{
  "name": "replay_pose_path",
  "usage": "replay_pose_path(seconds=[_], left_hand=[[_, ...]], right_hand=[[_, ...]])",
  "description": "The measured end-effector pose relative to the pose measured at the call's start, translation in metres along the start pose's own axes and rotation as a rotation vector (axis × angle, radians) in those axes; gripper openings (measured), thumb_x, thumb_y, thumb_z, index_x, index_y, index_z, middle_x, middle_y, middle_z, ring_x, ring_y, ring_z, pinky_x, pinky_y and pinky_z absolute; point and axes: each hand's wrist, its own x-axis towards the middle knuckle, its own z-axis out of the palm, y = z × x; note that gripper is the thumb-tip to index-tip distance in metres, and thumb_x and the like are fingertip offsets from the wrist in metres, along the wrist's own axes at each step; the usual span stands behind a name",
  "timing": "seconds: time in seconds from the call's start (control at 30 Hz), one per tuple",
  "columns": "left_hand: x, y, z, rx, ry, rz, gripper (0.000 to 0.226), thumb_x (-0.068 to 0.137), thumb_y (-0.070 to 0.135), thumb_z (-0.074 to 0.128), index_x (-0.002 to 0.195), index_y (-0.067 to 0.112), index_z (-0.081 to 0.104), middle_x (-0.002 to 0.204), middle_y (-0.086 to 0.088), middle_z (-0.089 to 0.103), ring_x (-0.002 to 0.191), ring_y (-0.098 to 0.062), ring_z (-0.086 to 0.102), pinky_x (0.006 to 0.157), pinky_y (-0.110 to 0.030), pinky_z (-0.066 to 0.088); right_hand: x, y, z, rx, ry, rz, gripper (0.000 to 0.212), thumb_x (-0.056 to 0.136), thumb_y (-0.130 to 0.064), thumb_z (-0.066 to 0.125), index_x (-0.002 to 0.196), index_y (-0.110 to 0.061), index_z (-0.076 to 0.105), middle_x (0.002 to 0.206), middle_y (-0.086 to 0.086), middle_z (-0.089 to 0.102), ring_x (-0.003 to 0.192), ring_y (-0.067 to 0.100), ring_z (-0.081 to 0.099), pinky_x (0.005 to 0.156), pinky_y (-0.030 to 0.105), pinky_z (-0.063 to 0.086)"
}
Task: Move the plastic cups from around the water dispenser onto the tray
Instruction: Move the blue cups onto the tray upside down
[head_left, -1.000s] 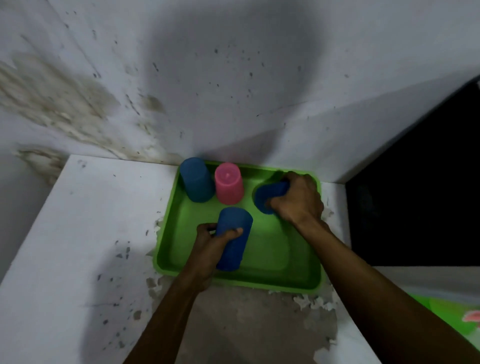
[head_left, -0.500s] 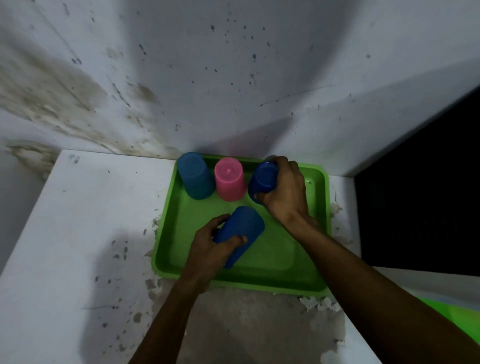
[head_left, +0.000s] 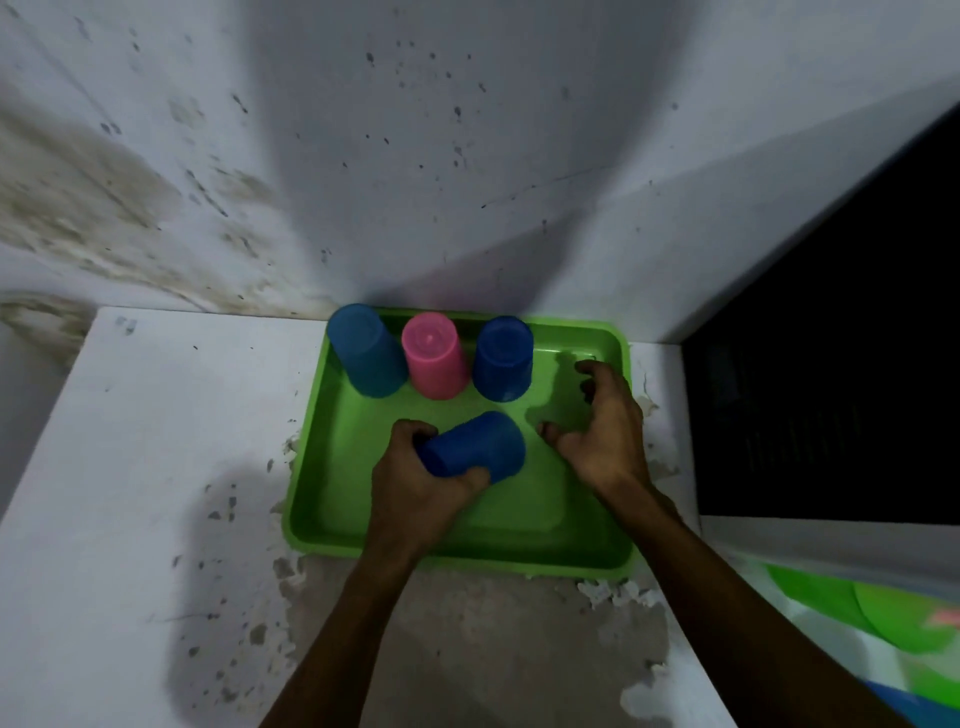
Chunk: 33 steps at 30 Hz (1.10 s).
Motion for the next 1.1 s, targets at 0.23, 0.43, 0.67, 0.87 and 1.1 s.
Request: replay_pose_path(seconds=[0.23,0.43,0.67,0.87,1.1], left_hand=[[0.019,-0.005,-0.032,0.081,0.345,0.048,0.067,0.055,0.009,0.087,0.114,0.008,0.055,0.104,-0.005,0.056,0.091,-0.021,0.054,0.076,-0.031,0.044],[0.039,-0.016,-0.041,0.12,0.463,0.079,0.074,0.05,0.011,0.087,0.115,0.005,0.052,0.11,-0.015,0.061,0.093,-0.03,0.059,0.075,-0.034,0.048],[0.046,-0.026,-0.044,0.152,0.451,0.096,0.08,0.05,0.013,0.086,0.121,0.01,0.048,0.115,-0.014,0.059,0.103,-0.036,0.056,0.08,-0.047,0.053],[0.03,-0.02,-0.042,0.26,0.511,0.076,0.105,0.053,0.027,0.089,0.14,0.009,0.033,0.137,-0.018,0.044,0.125,-0.038,0.04,0.096,-0.05,0.041],[-0.029,-0.009,-0.021,0.148,0.671,0.453,0.074,0.06,0.022,0.077,0.125,-0.001,0.047,0.122,-0.021,0.05,0.114,-0.034,0.05,0.093,-0.043,0.046]], right_hand=[[-0.012,0.01,-0.002,-0.032,-0.048,0.026,0.071,0.071,-0.018,0.082,0.132,-0.018,0.046,0.129,0.009,0.053,0.118,0.027,0.053,0.098,0.041,0.048],[-0.01,0.008,-0.003,-0.036,-0.055,0.017,0.066,0.072,-0.019,0.081,0.129,-0.019,0.048,0.127,0.008,0.055,0.116,0.027,0.054,0.096,0.044,0.05],[-0.013,0.006,-0.008,-0.02,-0.057,0.005,0.06,0.072,-0.017,0.08,0.125,-0.018,0.052,0.123,0.008,0.056,0.112,0.025,0.055,0.096,0.038,0.05],[-0.027,0.006,-0.018,-0.006,-0.058,-0.003,0.058,0.074,-0.017,0.08,0.125,-0.017,0.053,0.122,0.007,0.057,0.111,0.023,0.055,0.095,0.034,0.048],[-0.068,0.013,-0.043,0.008,-0.021,-0.024,0.048,0.073,-0.017,0.078,0.117,-0.017,0.059,0.112,0.005,0.062,0.101,0.02,0.059,0.088,0.029,0.049]])
